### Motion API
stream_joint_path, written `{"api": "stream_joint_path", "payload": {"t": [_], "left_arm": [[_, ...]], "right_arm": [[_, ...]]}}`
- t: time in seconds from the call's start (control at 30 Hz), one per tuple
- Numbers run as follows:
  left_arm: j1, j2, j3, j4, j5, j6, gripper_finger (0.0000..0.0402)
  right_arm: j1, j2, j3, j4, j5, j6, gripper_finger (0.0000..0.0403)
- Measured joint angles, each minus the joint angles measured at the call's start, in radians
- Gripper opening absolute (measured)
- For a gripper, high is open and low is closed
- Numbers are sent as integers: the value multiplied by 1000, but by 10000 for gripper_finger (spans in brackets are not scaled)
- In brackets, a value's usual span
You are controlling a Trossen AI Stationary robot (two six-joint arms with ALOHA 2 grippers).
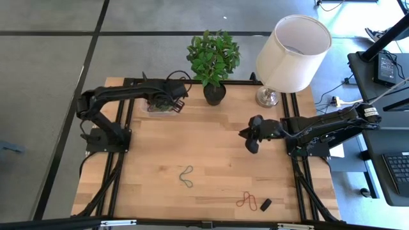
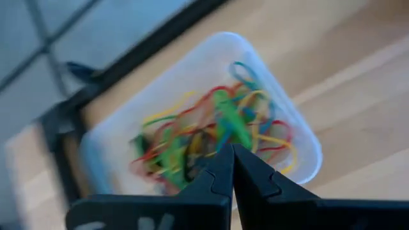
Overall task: Pick and place rubber bands into bin
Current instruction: Put the black rubber band into the transparent bin
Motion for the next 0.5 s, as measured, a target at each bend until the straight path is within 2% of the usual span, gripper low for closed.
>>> {"api": "stream_joint_path", "payload": {"t": [0.17, 0.33, 0.5], "left_arm": [[66, -4, -94, 198, 118, 121, 2], [99, -4, -103, 215, 126, 230, 3], [138, -4, -103, 214, 177, 304, 2]], "right_arm": [[0, 3, 0, 0, 0, 85, 64], [0, 3, 0, -1, 0, 163, 64], [0, 4, 0, -1, 0, 165, 64]]}}
